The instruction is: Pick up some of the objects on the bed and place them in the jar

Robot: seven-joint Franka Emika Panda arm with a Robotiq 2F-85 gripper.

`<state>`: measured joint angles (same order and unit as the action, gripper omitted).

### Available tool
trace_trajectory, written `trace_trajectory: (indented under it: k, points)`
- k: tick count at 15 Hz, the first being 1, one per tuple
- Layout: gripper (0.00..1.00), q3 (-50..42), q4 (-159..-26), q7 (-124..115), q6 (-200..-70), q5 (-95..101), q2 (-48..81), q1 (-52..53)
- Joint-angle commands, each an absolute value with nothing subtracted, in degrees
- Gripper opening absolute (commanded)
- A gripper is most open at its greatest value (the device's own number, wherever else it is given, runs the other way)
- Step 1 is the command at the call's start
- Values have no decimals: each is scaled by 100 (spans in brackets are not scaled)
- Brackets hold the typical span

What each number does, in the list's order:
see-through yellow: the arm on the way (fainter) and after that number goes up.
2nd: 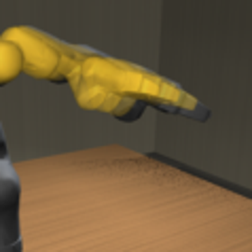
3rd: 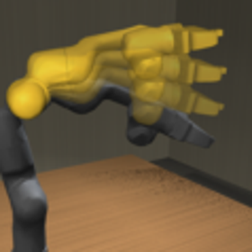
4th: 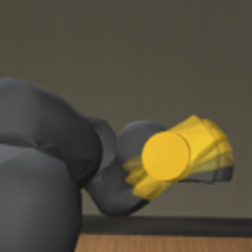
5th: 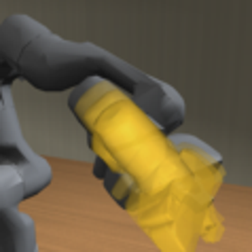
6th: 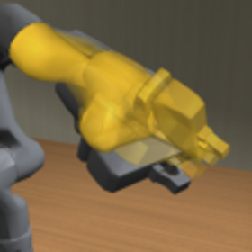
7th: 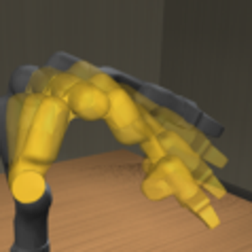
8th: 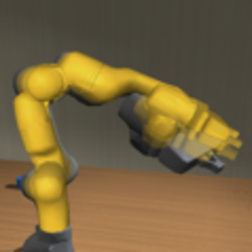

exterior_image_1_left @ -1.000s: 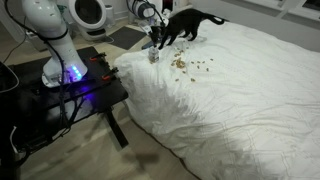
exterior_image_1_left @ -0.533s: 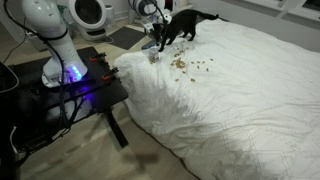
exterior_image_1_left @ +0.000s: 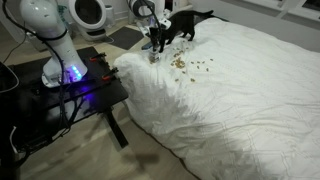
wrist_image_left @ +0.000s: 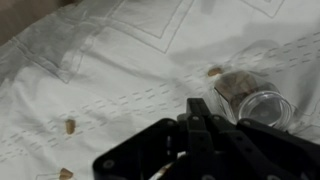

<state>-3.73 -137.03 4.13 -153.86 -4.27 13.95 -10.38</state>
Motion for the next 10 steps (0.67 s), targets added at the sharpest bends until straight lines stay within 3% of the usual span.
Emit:
trace_trajectory:
  k: [1, 5, 6, 7, 10]
  points:
    - [1, -416, -14239, 1007, -15301, -694, 995, -1253]
    - [1, -421, -14530, 1644, -15361, -857, 975, -1428]
    - [11, -439, -14579, 1765, -15385, -790, 1003, -1439]
    - [27, -446, -14616, 1856, -15396, -760, 1035, -1449]
    - [47, -470, -14736, 2087, -15579, -586, 1115, -1418]
